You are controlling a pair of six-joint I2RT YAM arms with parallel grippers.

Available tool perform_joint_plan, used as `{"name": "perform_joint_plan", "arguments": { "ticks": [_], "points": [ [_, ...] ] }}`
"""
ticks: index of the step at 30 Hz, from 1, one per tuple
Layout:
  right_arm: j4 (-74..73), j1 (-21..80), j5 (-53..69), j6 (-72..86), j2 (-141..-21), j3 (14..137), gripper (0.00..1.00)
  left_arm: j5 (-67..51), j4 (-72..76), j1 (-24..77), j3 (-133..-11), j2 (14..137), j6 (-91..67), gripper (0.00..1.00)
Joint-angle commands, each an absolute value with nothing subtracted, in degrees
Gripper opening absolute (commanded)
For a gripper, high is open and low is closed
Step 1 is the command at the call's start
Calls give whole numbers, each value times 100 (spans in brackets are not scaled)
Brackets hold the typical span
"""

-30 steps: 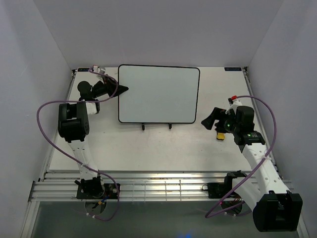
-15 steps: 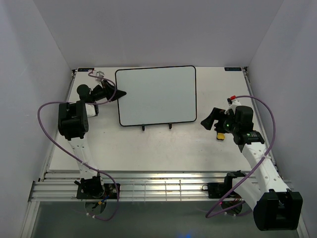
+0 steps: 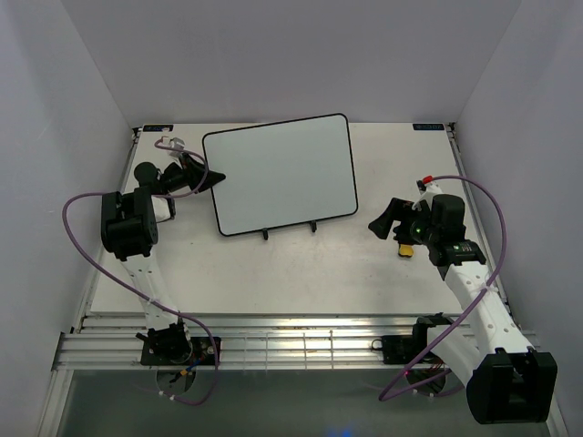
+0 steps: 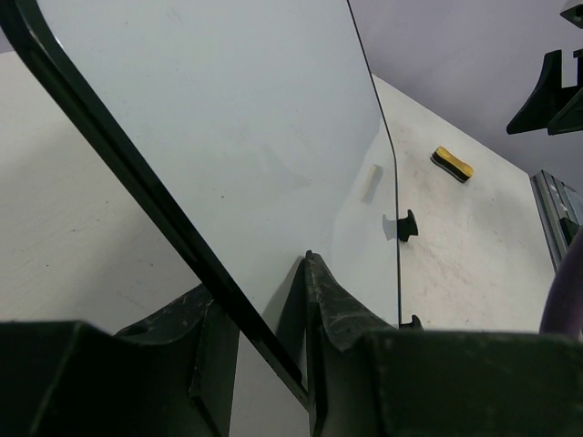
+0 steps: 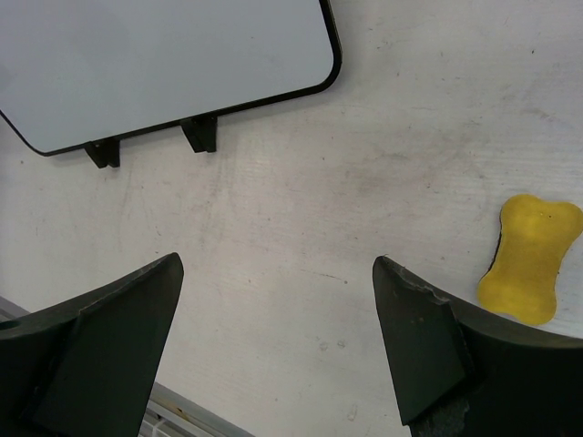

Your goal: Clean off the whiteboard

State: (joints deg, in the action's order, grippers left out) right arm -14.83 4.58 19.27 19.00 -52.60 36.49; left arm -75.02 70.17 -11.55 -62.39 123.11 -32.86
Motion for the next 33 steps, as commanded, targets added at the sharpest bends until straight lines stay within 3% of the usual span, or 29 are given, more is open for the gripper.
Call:
{"name": "perform_joint_plan", "arguments": {
  "ticks": [1, 2, 8, 11, 24, 33],
  "points": [
    [-1239, 501, 1960, 1837, -5194, 3568, 90, -7409, 9562, -1380, -6162, 12226, -1353, 15],
    [-1222, 492, 1960, 1837, -5194, 3560, 90, -7331, 9562, -1362, -6126, 12165, -1345, 24],
    [-1230, 510, 1951, 1837, -5203, 3577, 90, -7199, 9563, -1257, -5889, 11988, -1125, 45],
    [-1230, 501, 1951, 1837, -5203, 3577, 90, -7128, 9571, -1239, -5862, 11927, -1107, 98],
    [-1213, 527, 1960, 1811, -5256, 3604, 90, -6487, 9571, -1248, -5608, 11514, -1046, 98],
    [-1388, 527, 1435, 1732, -5125, 3858, 90, -4197, 9563, -1564, -4545, 10785, -1871, 98]
  ]
}}
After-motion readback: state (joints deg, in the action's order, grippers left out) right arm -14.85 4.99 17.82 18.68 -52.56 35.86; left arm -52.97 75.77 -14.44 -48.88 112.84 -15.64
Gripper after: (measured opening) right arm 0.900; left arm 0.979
